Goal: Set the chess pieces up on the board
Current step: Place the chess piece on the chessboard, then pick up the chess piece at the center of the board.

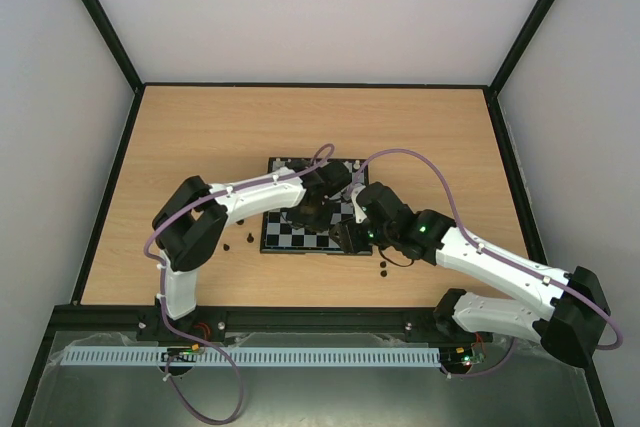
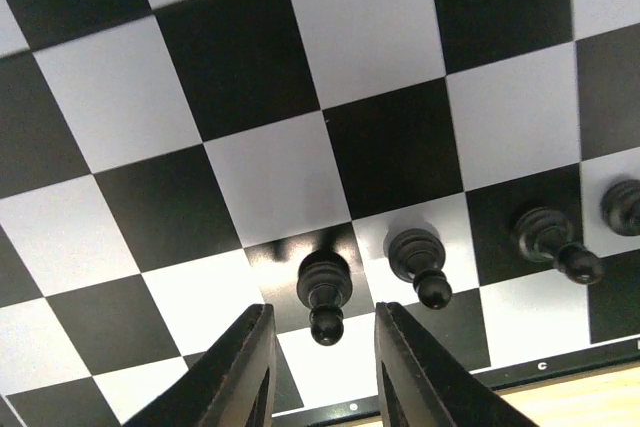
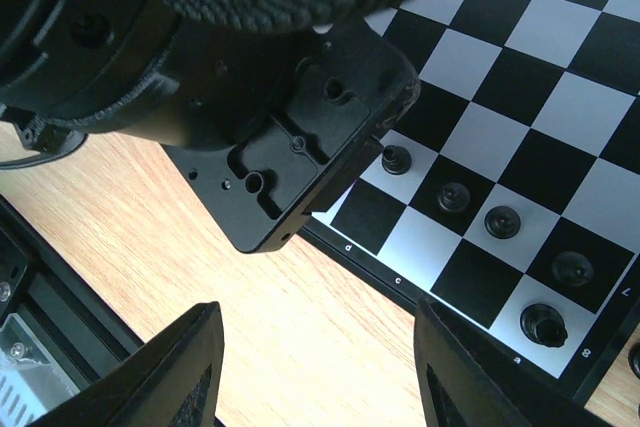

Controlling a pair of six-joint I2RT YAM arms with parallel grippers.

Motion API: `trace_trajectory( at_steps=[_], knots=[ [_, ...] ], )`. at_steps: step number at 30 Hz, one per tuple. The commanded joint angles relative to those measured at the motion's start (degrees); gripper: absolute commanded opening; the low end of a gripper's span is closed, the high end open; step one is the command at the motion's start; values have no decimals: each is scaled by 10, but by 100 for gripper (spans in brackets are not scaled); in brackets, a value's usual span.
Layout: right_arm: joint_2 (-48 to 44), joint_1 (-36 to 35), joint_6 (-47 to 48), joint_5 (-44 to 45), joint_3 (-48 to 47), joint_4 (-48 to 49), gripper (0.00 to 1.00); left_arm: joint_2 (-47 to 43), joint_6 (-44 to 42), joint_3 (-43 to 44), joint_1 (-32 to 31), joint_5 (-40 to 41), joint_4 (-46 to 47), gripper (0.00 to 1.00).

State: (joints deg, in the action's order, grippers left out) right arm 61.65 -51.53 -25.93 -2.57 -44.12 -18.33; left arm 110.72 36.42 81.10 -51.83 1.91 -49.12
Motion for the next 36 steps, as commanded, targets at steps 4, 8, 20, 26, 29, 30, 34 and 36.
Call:
trace_trajectory(
  at_steps=[4,8,20,26,29,30,34,36],
  knots=[
    [-15,-3,1,-6,-2,-19,53,-46,0,32,-1,22,-43,38],
    [-29,-3,3,-8,-4,-18,53,-80,1,32,0,32,-44,43],
    [-105,-4,5,0,-2,-3,65,-268,15,-57,14,84,28,64],
    [-116,-3,3,6,4,4,97,-393,22,-155,31,93,110,90],
    [-116,-4,2,7,7,6,99,-443,30,-200,31,100,144,99],
    [-118,-3,2,10,7,5,99,-458,32,-214,31,101,160,100],
    [-132,-4,0,24,11,4,99,-512,45,-276,31,100,200,100],
    [-139,-3,-1,34,11,0,99,-543,52,-303,31,100,216,99]
  ],
)
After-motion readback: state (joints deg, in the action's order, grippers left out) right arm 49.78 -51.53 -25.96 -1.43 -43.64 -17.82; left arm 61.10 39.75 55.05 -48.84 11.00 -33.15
